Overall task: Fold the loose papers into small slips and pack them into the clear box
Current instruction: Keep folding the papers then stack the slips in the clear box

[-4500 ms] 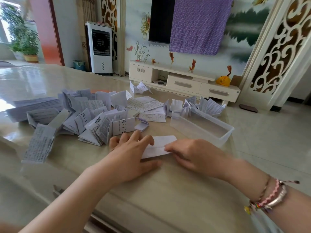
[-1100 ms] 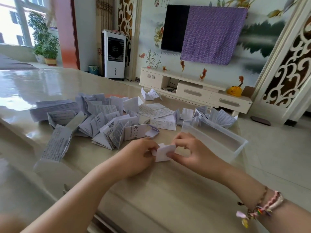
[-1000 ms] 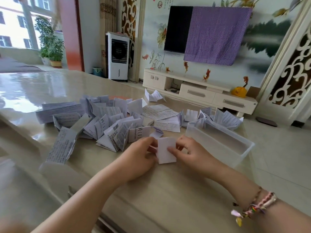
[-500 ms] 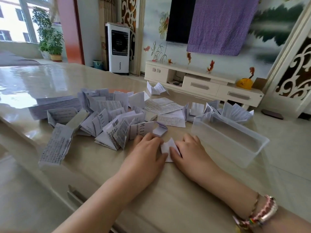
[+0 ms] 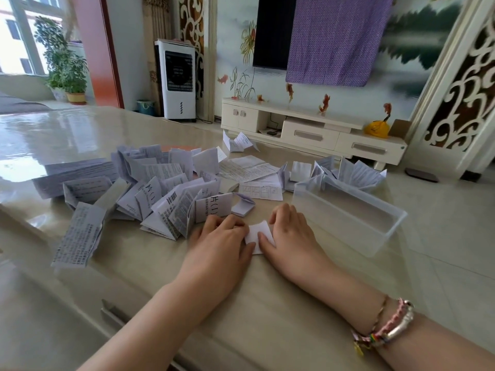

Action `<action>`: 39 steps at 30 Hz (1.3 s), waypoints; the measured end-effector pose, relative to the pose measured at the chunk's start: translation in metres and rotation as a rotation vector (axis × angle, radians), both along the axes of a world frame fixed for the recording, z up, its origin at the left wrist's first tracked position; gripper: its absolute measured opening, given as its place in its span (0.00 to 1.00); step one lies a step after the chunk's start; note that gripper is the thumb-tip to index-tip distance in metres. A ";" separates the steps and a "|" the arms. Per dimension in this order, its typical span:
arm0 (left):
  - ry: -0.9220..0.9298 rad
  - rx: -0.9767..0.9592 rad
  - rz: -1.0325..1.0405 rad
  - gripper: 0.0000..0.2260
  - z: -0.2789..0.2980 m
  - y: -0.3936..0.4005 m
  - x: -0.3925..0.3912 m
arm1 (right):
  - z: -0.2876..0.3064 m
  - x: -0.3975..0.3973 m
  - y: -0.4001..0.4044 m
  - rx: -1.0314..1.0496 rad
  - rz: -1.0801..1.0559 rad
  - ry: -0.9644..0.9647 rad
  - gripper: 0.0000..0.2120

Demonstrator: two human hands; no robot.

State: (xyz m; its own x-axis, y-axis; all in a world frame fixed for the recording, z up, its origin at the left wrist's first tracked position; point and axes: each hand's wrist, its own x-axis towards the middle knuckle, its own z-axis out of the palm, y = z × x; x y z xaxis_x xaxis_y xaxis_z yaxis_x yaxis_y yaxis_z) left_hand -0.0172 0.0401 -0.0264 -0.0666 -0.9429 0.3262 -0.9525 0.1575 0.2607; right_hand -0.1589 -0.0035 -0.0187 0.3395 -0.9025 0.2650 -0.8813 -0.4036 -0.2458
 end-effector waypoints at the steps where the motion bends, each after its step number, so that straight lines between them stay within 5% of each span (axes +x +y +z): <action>1: -0.013 0.010 0.006 0.15 0.001 0.000 0.000 | 0.001 -0.002 0.002 0.003 0.016 -0.016 0.14; 10: -0.034 0.059 0.011 0.15 0.000 -0.001 -0.002 | 0.006 -0.016 0.012 0.094 0.022 -0.038 0.10; 15: 0.093 0.069 -0.012 0.12 -0.001 -0.006 0.004 | 0.006 -0.019 0.011 -0.010 0.247 -0.065 0.07; 20: 0.174 0.148 -0.007 0.12 0.004 -0.016 0.009 | 0.015 -0.028 0.001 -0.135 0.418 0.202 0.15; 29: 0.325 0.123 -0.005 0.14 0.008 -0.029 0.013 | 0.028 -0.033 -0.009 -0.347 0.485 0.568 0.07; 35: 0.448 0.090 0.038 0.15 0.012 -0.038 0.016 | 0.045 -0.026 -0.019 -0.297 0.264 0.076 0.03; 39: 0.481 0.078 0.079 0.15 0.012 -0.044 0.014 | 0.063 -0.030 -0.058 -0.371 0.079 0.008 0.08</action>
